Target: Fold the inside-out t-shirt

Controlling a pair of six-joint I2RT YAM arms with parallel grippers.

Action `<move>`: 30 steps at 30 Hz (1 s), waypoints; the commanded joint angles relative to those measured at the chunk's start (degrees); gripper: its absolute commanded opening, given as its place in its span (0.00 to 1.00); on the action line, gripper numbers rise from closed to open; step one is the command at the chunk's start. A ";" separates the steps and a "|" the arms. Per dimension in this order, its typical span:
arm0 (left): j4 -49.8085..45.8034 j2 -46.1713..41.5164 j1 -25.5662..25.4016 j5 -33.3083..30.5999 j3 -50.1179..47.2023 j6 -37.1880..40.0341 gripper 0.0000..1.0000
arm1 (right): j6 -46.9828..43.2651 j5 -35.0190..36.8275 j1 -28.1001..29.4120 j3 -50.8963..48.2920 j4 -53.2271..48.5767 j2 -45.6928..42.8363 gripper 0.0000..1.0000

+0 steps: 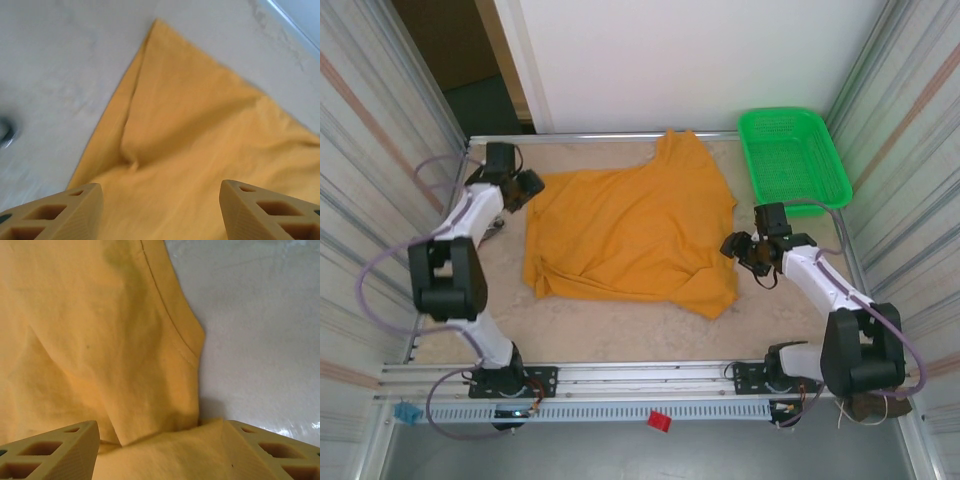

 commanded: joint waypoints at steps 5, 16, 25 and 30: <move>-4.71 16.80 0.19 2.46 15.63 3.19 0.62 | -0.48 1.06 1.27 -1.95 -3.15 -5.68 0.66; -5.47 34.78 -1.28 6.72 33.24 -1.39 0.62 | 0.24 -0.11 1.79 -3.48 -14.28 -16.14 0.73; -6.01 18.26 -1.11 7.97 26.01 6.03 0.63 | -0.29 -6.82 5.56 -7.43 -20.64 -23.94 0.68; -2.23 -4.70 -1.94 8.69 0.74 4.09 0.63 | 4.38 -9.11 11.11 -13.57 -14.82 -23.91 0.64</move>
